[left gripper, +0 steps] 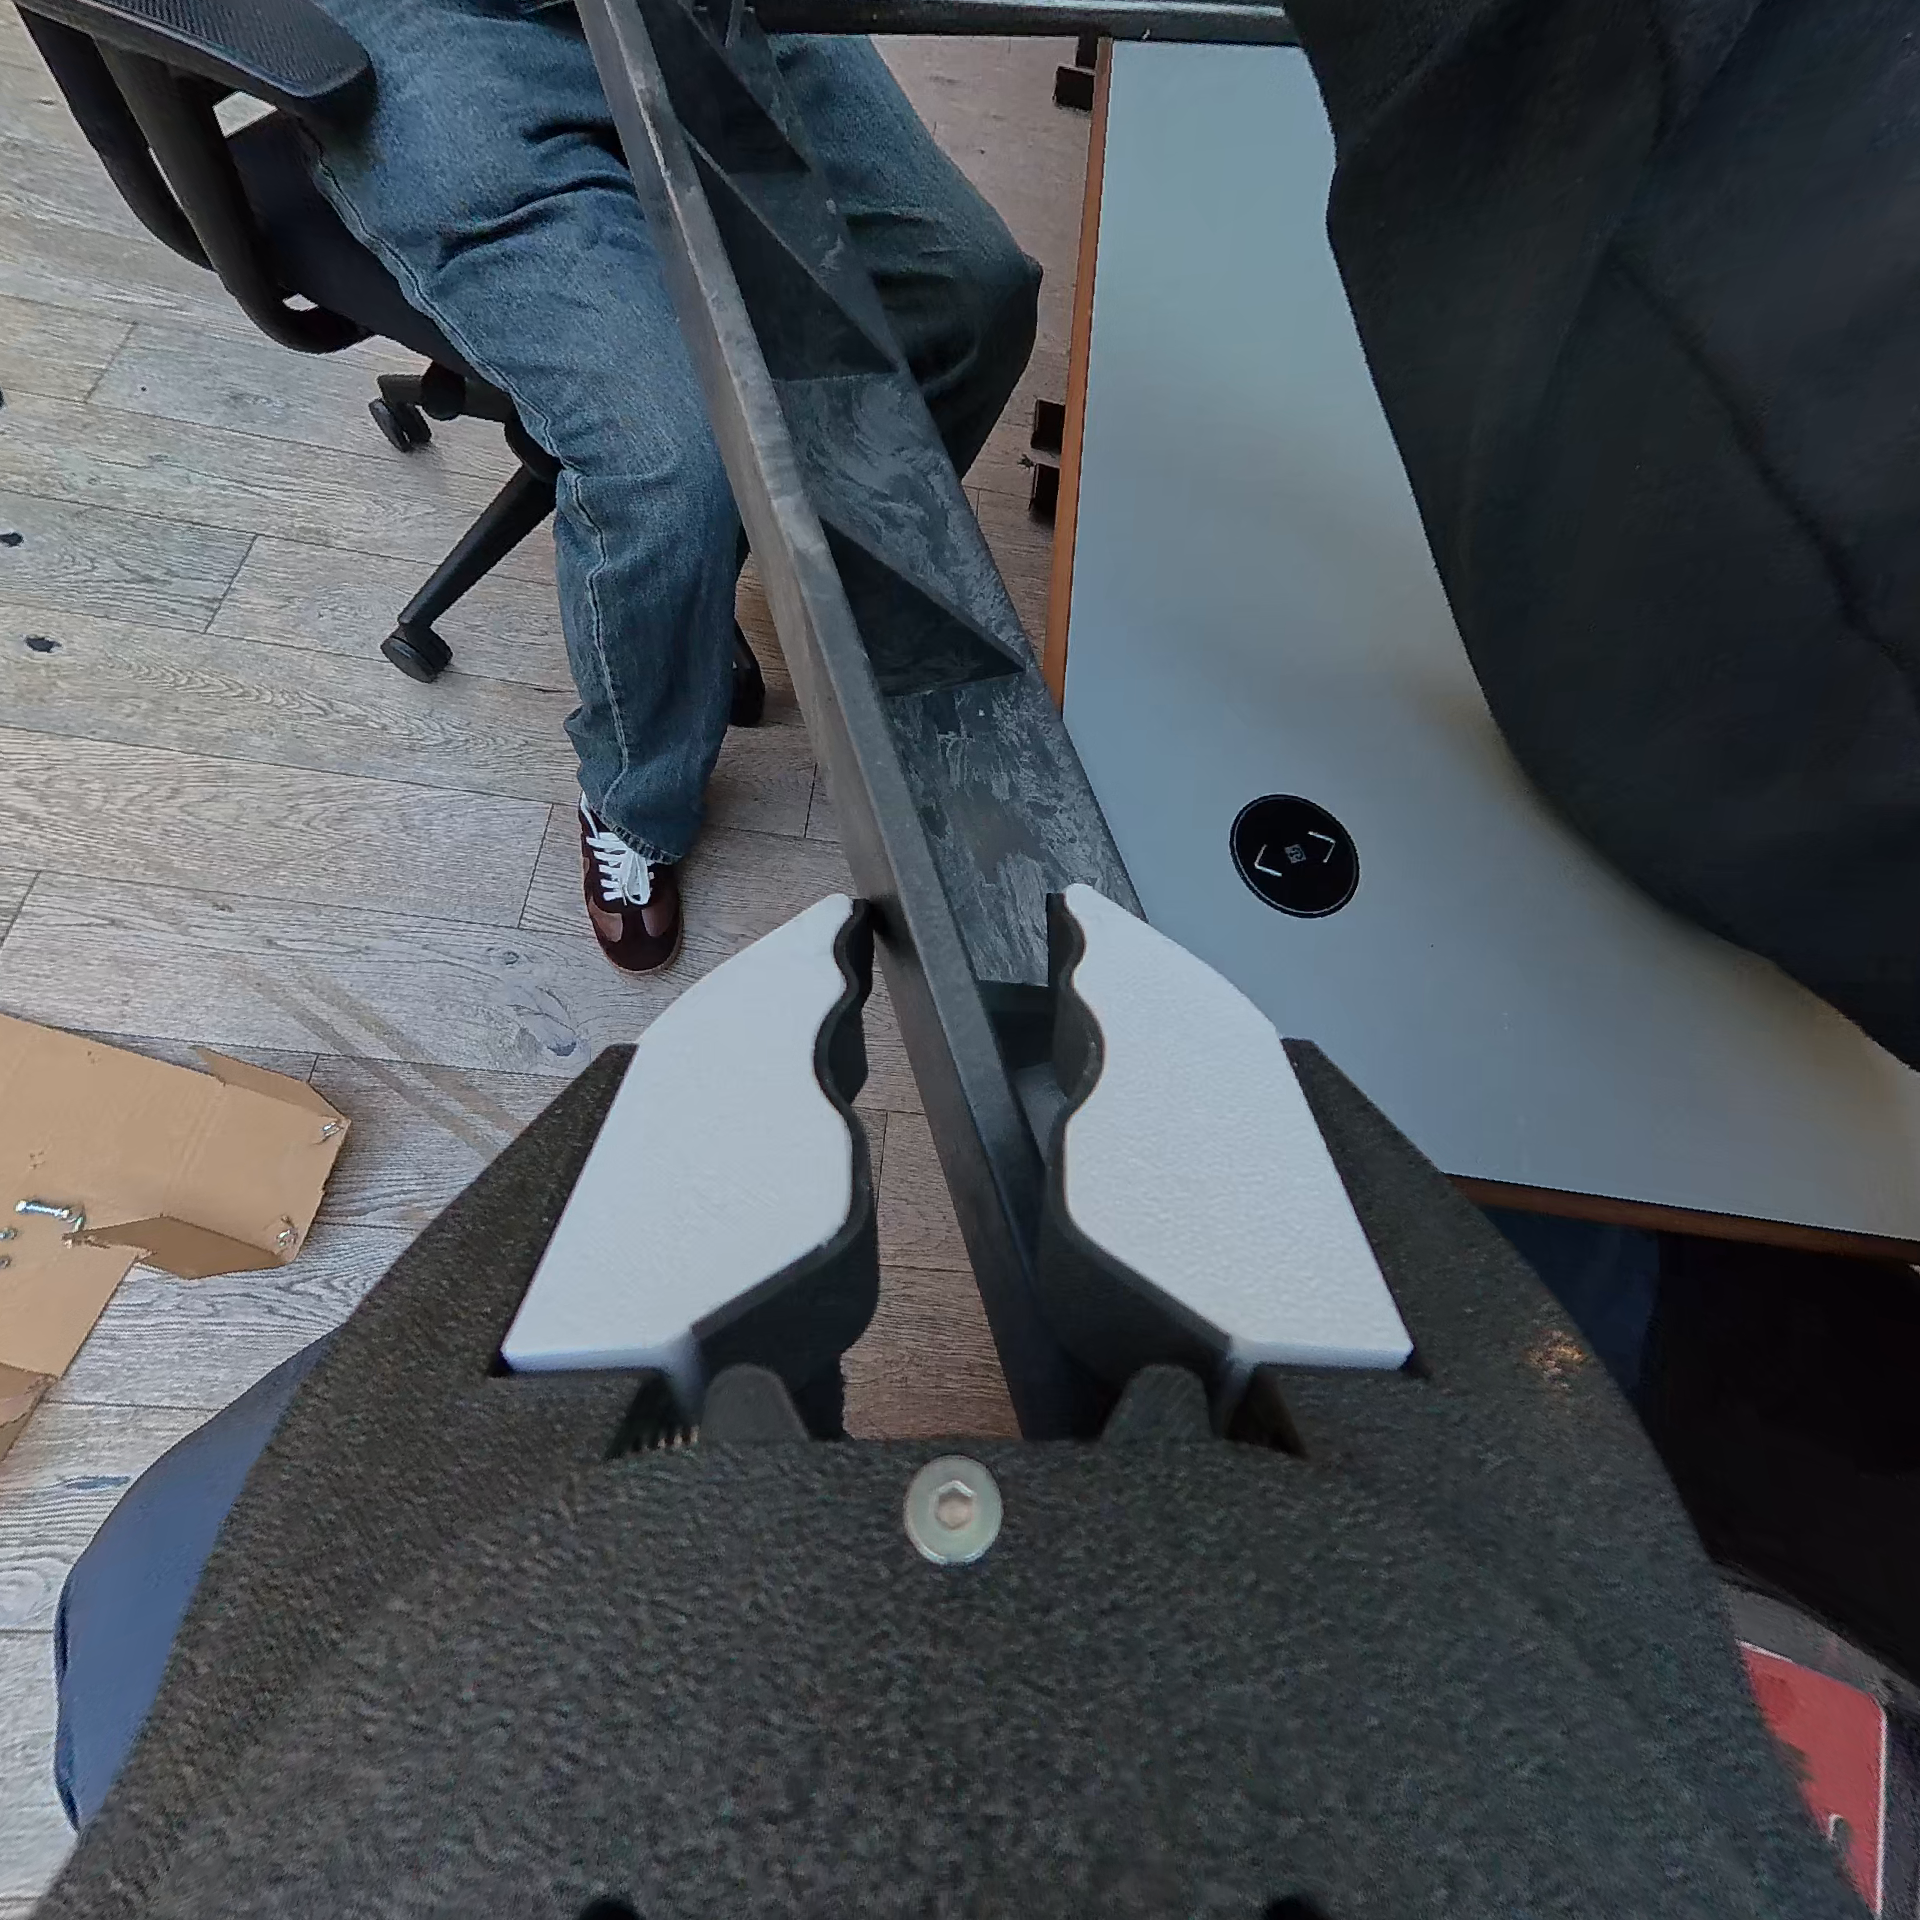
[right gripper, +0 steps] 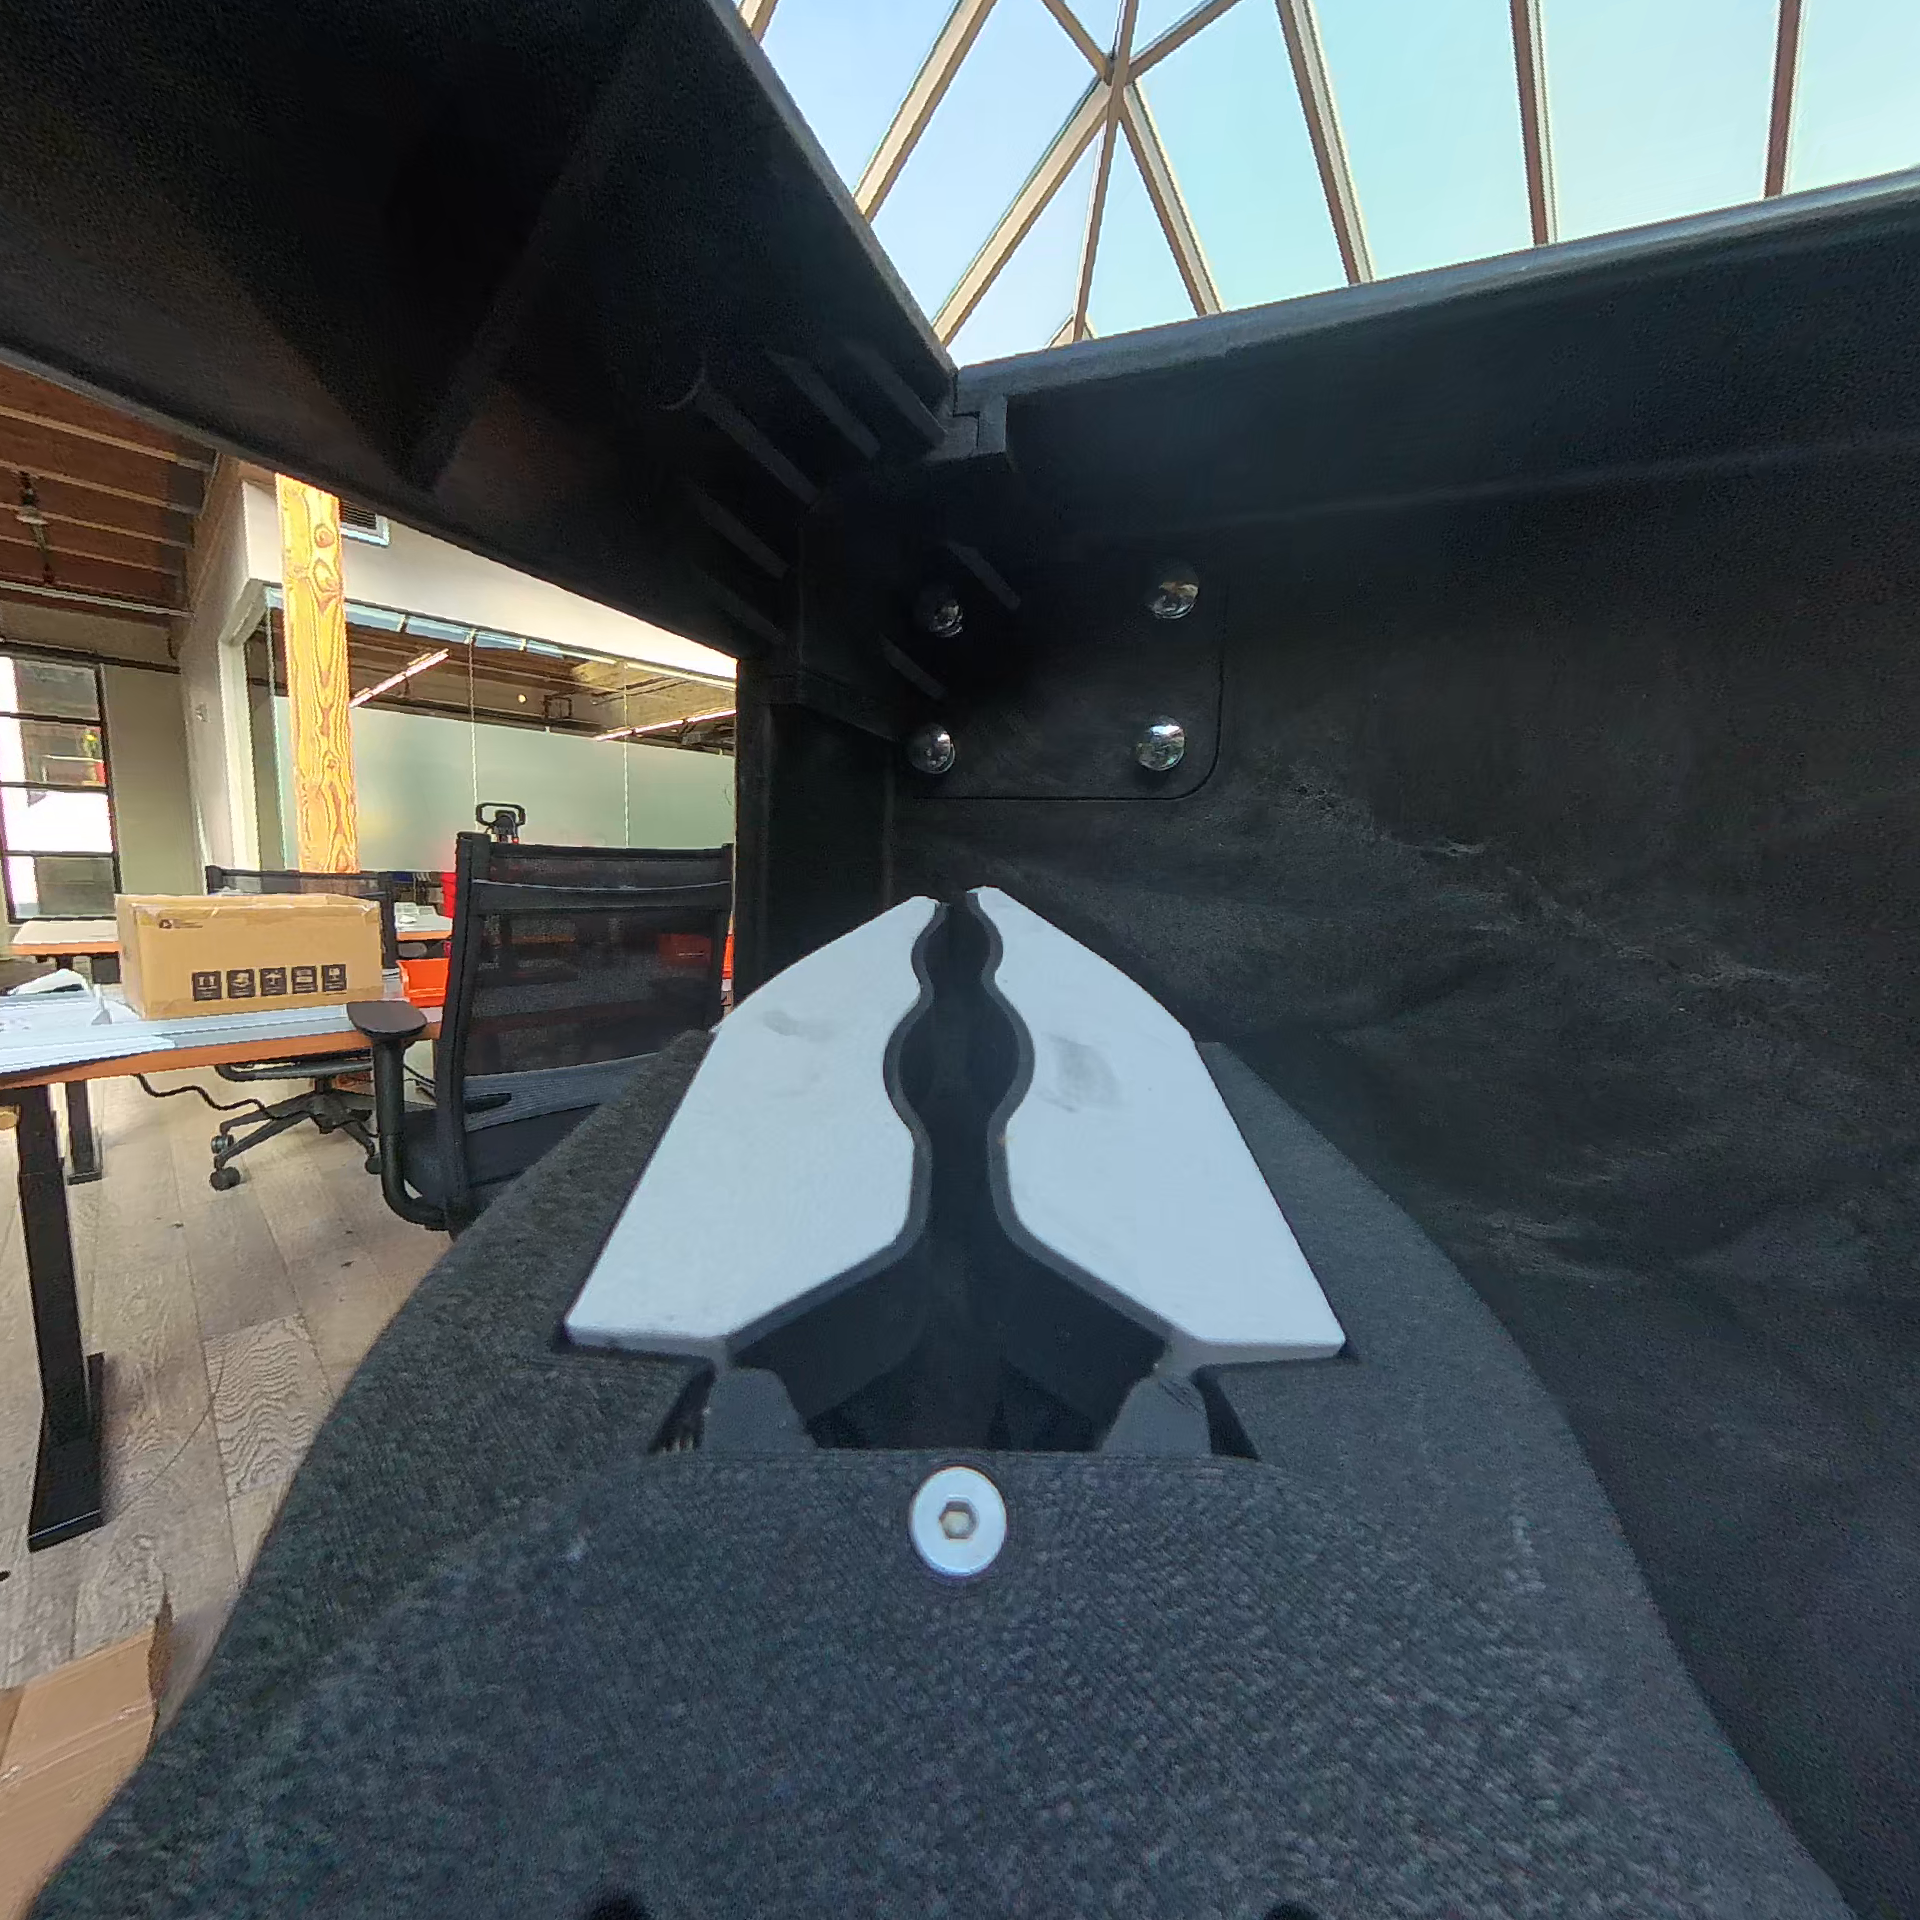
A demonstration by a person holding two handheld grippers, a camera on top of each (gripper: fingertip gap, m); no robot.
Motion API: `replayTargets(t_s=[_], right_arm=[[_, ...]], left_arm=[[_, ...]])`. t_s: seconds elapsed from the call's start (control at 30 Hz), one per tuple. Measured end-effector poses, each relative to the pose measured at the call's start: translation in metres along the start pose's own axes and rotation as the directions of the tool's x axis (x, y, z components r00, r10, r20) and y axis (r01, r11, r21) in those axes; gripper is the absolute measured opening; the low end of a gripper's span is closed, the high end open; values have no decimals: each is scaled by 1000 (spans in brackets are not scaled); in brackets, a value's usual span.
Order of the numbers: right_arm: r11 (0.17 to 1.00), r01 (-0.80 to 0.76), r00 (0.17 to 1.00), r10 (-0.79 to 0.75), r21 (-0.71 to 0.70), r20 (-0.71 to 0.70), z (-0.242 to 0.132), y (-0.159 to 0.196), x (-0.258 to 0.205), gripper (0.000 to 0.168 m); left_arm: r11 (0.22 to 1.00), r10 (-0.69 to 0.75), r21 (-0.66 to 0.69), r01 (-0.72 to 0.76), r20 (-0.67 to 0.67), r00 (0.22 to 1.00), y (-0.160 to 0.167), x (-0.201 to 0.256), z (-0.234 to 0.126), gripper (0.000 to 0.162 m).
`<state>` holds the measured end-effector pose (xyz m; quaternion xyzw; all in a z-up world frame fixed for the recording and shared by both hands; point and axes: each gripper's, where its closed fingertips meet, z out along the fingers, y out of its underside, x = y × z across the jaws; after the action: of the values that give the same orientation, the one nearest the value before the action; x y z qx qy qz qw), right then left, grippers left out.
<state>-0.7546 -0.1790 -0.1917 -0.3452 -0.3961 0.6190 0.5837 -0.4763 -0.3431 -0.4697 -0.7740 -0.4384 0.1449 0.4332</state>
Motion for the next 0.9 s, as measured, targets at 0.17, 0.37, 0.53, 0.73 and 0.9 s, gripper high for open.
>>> replayTargets(t_s=[0.17,0.37,0.53,0.73,0.9], right_arm=[[1000,-6,1000,6,-1,2,2,0,-6,0],[996,-56,998,58,75,-22,39,-20,-5,0],[986,-95,995,96,136,-3,74,-36,-5,0],[979,-101,995,97,177,28,95,-35,-1,0],[980,-68,996,56,185,68,108,-32,-4,0]], left_arm=[[1000,1,0,-1,0,1000,0,0,0,32],[1000,0,2,0,1,1000,0,0,0,32],[1000,1,2,-1,2,1000,-1,0,0,32],[1000,-12,9,12,-6,1000,-1,0,0,32],[1000,-11,10,11,-8,1000,-1,0,-1,32]])
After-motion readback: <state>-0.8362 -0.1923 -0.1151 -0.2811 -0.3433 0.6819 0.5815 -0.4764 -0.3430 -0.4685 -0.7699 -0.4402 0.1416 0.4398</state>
